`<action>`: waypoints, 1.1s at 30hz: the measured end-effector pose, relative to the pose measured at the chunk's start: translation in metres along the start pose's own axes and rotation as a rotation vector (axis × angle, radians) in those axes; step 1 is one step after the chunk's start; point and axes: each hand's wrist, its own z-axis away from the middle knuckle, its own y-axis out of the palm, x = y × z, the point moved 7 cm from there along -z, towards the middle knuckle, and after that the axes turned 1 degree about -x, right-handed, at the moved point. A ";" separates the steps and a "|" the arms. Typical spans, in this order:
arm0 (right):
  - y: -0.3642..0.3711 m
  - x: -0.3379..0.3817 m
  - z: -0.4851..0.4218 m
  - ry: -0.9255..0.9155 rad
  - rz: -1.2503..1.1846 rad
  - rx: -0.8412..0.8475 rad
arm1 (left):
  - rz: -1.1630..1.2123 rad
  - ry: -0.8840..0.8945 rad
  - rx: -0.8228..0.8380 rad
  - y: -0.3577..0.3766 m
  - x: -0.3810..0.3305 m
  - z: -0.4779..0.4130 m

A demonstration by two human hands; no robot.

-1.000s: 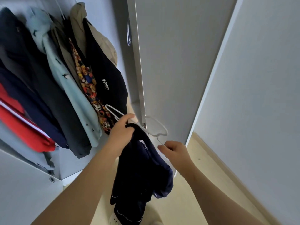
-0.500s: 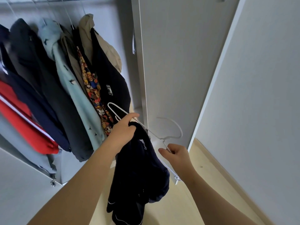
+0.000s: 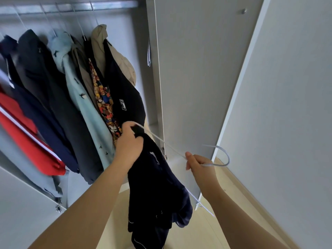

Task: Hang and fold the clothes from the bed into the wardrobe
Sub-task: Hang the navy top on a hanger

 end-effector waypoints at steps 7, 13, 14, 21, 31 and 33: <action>-0.006 -0.003 0.004 0.078 -0.132 0.021 | -0.066 -0.196 -0.068 -0.038 0.016 -0.032; -0.014 0.002 0.006 0.060 -0.177 0.016 | 0.133 -0.373 -0.097 -0.051 0.037 -0.045; -0.014 0.003 0.006 0.051 -0.166 0.022 | 0.168 -0.382 -0.091 -0.051 0.036 -0.046; 0.006 -0.001 0.009 0.058 0.004 0.151 | -0.226 -0.012 -0.051 -0.036 -0.011 -0.036; 0.035 0.017 0.009 0.021 0.017 0.235 | -0.209 0.373 0.192 0.015 -0.050 0.027; 0.038 0.018 0.009 0.033 -0.038 0.228 | -0.122 0.366 0.268 0.024 -0.052 0.038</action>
